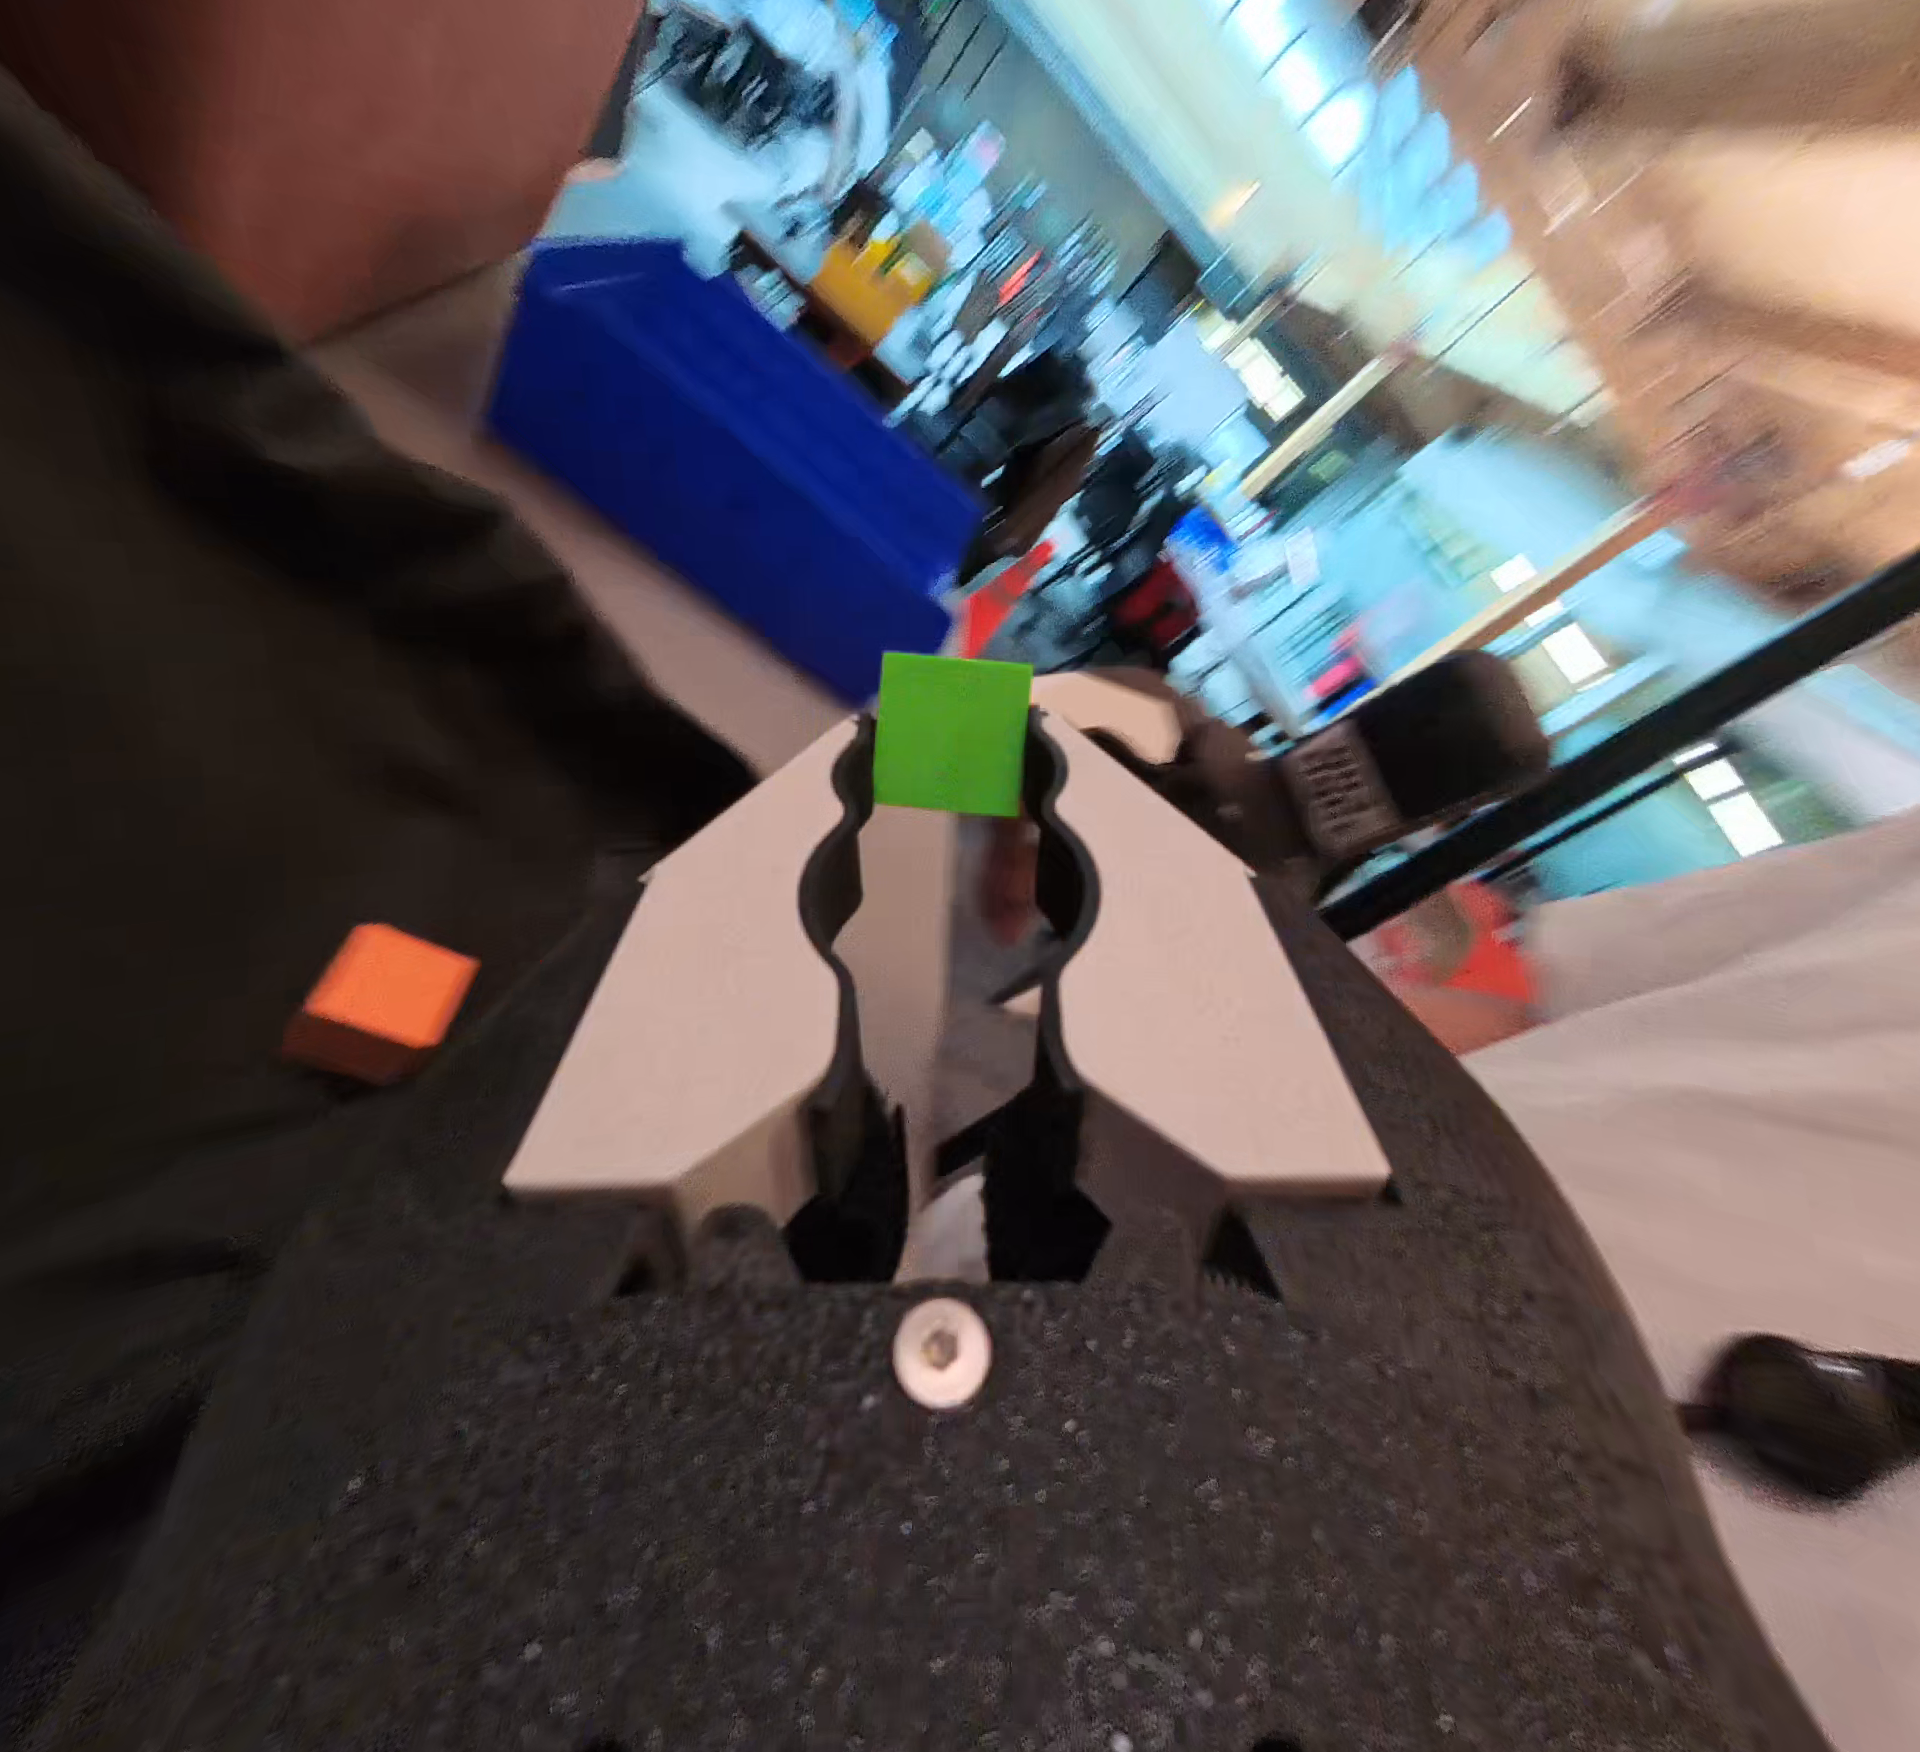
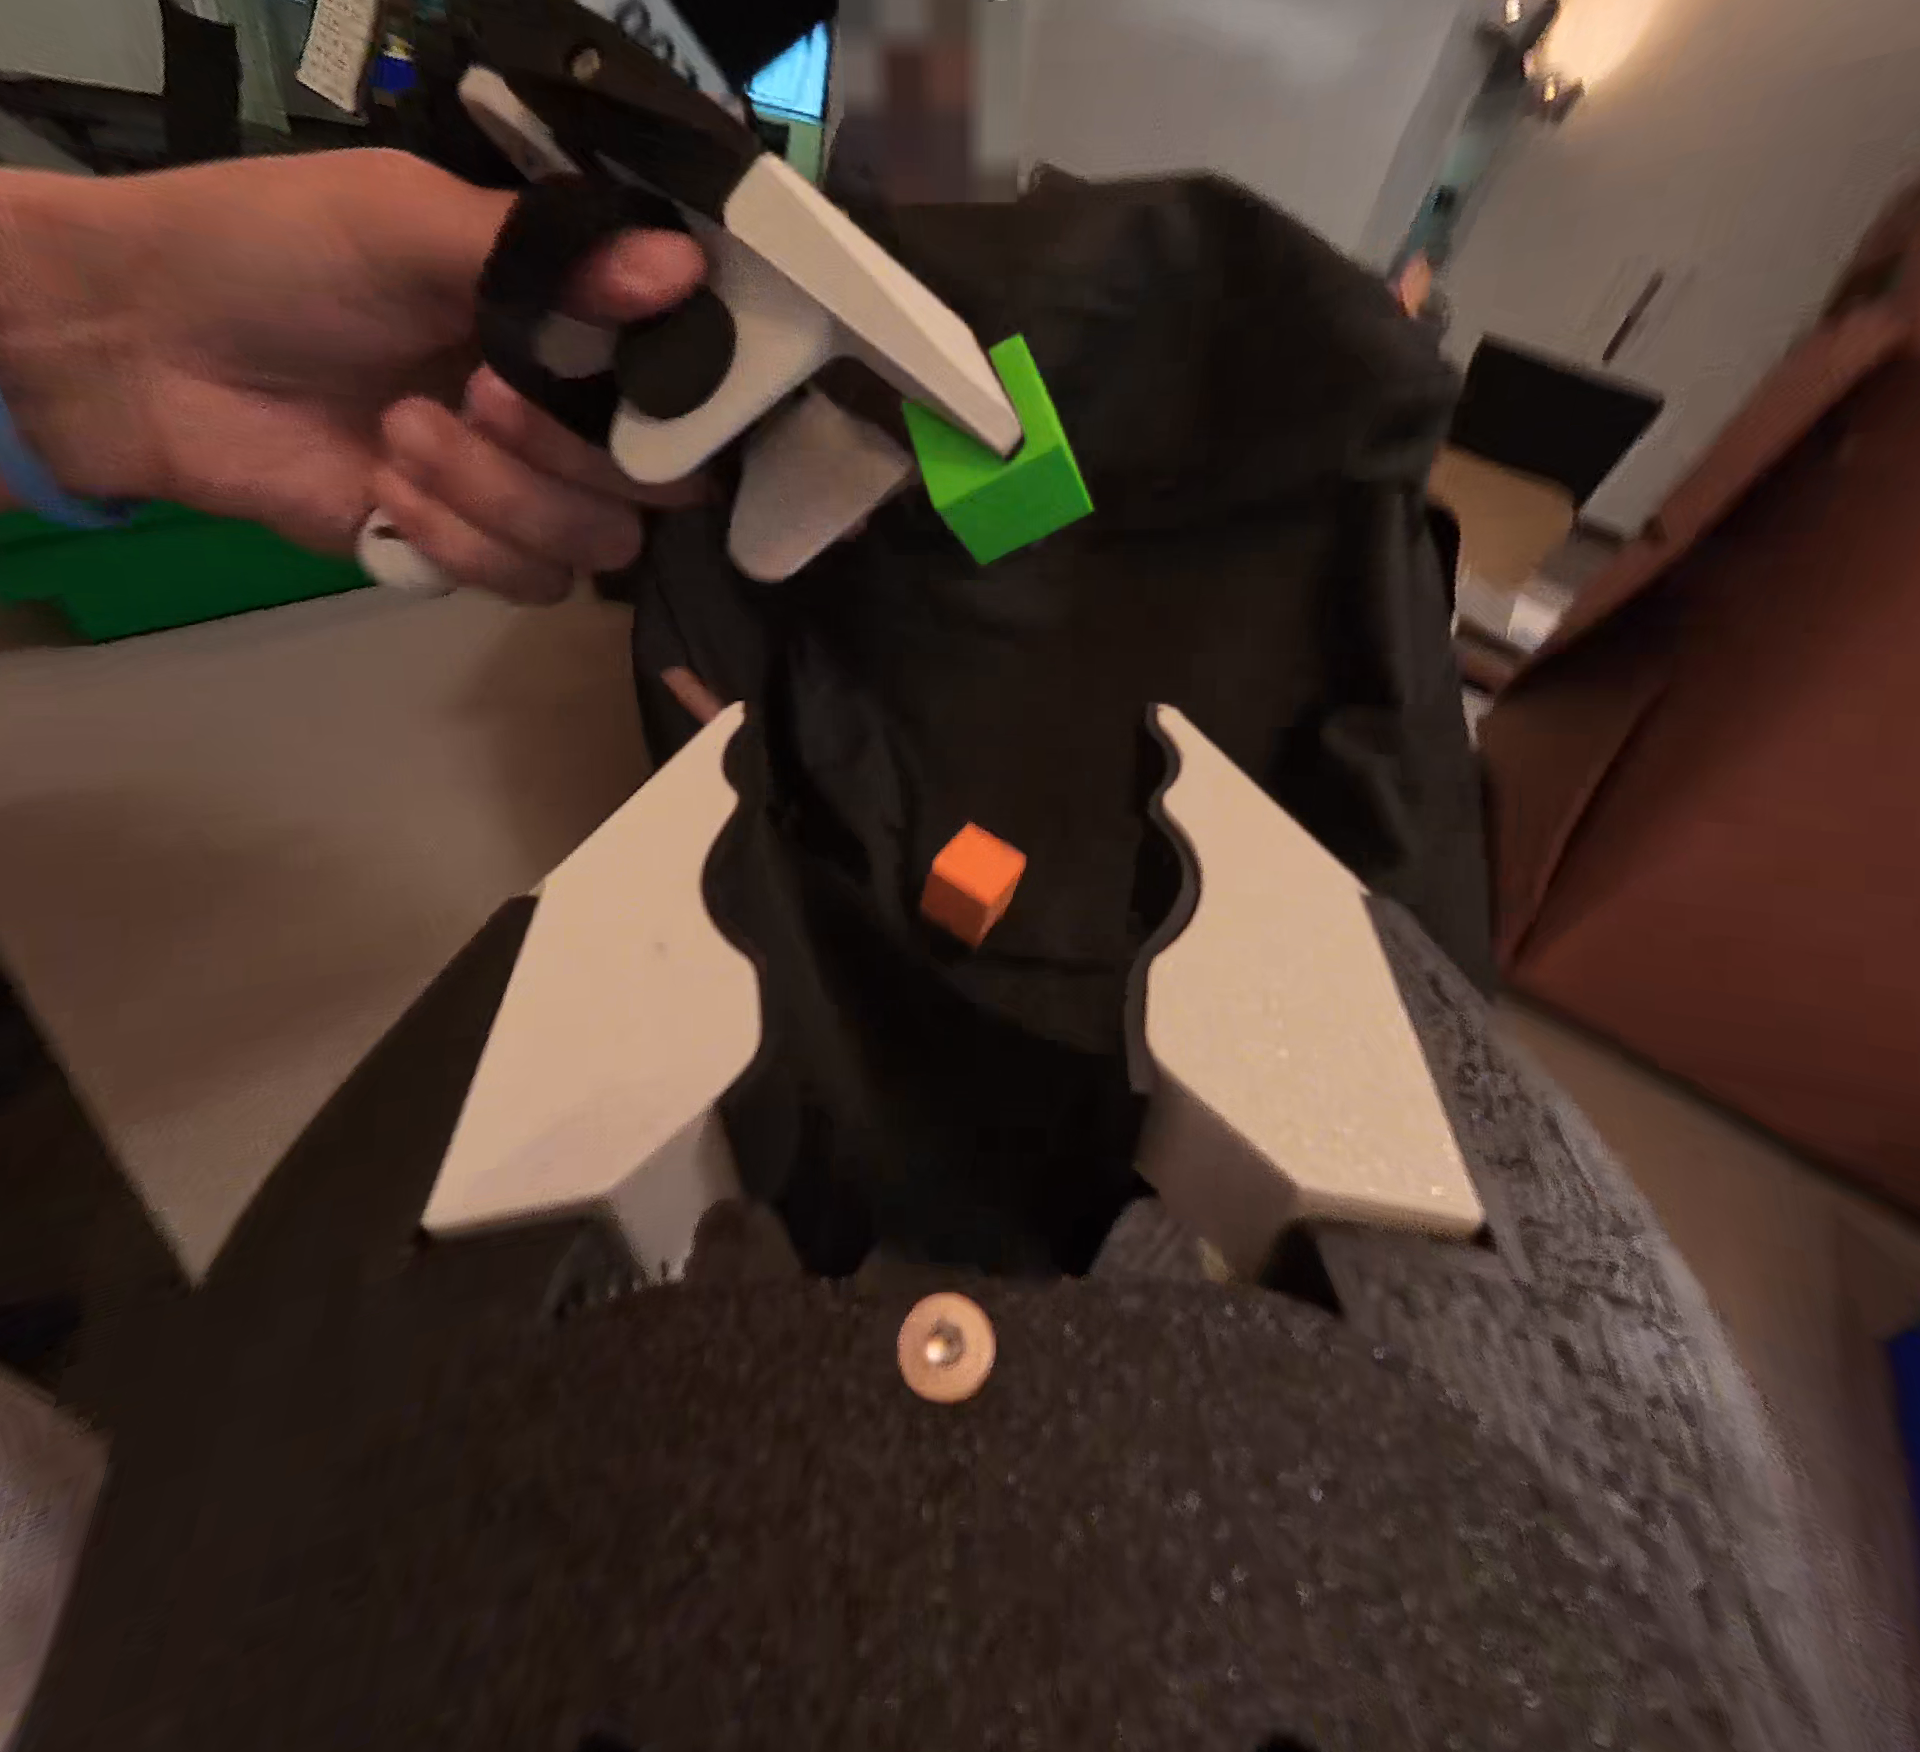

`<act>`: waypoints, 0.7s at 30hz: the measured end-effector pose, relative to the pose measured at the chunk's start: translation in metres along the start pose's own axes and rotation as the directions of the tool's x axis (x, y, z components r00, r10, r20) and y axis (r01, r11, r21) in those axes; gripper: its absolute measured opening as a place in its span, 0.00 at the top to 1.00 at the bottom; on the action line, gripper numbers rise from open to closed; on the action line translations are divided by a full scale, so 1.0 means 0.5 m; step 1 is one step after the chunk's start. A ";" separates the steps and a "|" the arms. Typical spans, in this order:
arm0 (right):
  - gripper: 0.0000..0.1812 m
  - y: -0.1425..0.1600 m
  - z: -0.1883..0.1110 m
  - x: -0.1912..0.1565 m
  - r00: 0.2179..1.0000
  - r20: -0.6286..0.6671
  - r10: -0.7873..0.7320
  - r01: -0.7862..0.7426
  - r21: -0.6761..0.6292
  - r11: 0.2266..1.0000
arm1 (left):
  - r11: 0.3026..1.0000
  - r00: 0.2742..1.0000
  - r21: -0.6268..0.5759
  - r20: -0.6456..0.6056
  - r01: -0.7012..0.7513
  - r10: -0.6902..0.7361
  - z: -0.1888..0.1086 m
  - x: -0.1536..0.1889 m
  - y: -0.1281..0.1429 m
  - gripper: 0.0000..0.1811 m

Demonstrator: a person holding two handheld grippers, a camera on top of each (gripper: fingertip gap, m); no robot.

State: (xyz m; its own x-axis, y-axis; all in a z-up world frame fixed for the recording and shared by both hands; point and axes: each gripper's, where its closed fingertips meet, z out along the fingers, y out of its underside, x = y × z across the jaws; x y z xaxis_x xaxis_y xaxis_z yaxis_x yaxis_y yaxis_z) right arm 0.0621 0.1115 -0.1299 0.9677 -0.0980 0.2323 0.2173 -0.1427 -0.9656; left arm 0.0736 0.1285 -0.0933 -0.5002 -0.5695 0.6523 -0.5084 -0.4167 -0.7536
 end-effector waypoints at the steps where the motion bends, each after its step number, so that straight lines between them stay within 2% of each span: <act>1: 0.61 -0.022 0.015 -0.003 0.999 0.007 -0.044 0.044 0.028 0.999 | 0.998 0.998 0.039 -0.045 0.049 -0.048 -0.011 0.019 -0.004 0.84; 4: 0.62 -0.093 0.045 -0.019 0.987 0.022 -0.162 0.158 0.135 0.978 | 0.989 0.987 0.089 -0.115 0.119 -0.109 -0.038 0.053 0.004 0.84; 6: 0.65 -0.114 0.060 -0.040 0.976 0.069 -0.206 0.193 0.166 0.967 | 0.983 0.980 0.093 -0.141 0.158 -0.144 -0.052 0.066 0.013 0.84; 7: 0.68 -0.111 0.068 -0.054 0.969 0.108 -0.225 0.207 0.155 0.966 | 0.983 0.979 0.080 -0.132 0.167 -0.156 -0.056 0.066 0.023 0.84; 9: 0.82 -0.093 0.079 -0.078 0.952 0.183 -0.246 0.228 0.117 0.967 | 0.979 0.974 0.077 -0.139 0.190 -0.178 -0.067 0.070 0.036 0.85; 12: 0.84 -0.096 0.077 -0.100 0.926 0.240 -0.293 0.263 0.149 0.953 | 0.962 0.952 0.076 -0.185 0.261 -0.244 -0.085 0.079 0.052 0.85; 15: 0.84 -0.090 0.071 -0.104 0.913 0.257 -0.316 0.288 0.139 0.947 | 0.962 0.966 0.124 -0.128 0.242 -0.226 -0.107 0.072 0.062 0.81; 18: 0.84 -0.065 0.053 -0.063 0.927 0.237 -0.291 0.281 0.078 0.957 | 0.952 0.967 0.185 -0.124 0.243 -0.223 -0.142 0.084 0.071 0.81; 21: 0.84 -0.024 0.007 0.050 0.968 0.142 -0.206 0.216 -0.055 0.975 | 0.949 0.968 0.192 -0.083 0.250 -0.238 -0.171 0.088 0.108 0.81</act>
State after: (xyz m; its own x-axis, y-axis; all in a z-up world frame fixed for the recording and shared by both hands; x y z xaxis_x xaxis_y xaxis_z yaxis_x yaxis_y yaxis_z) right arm 0.0842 0.1144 -0.1129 0.9102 0.0743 0.4074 0.4135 -0.2144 -0.8849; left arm -0.0358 0.1415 -0.0982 -0.4216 -0.3928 0.8173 -0.4727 -0.6740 -0.5677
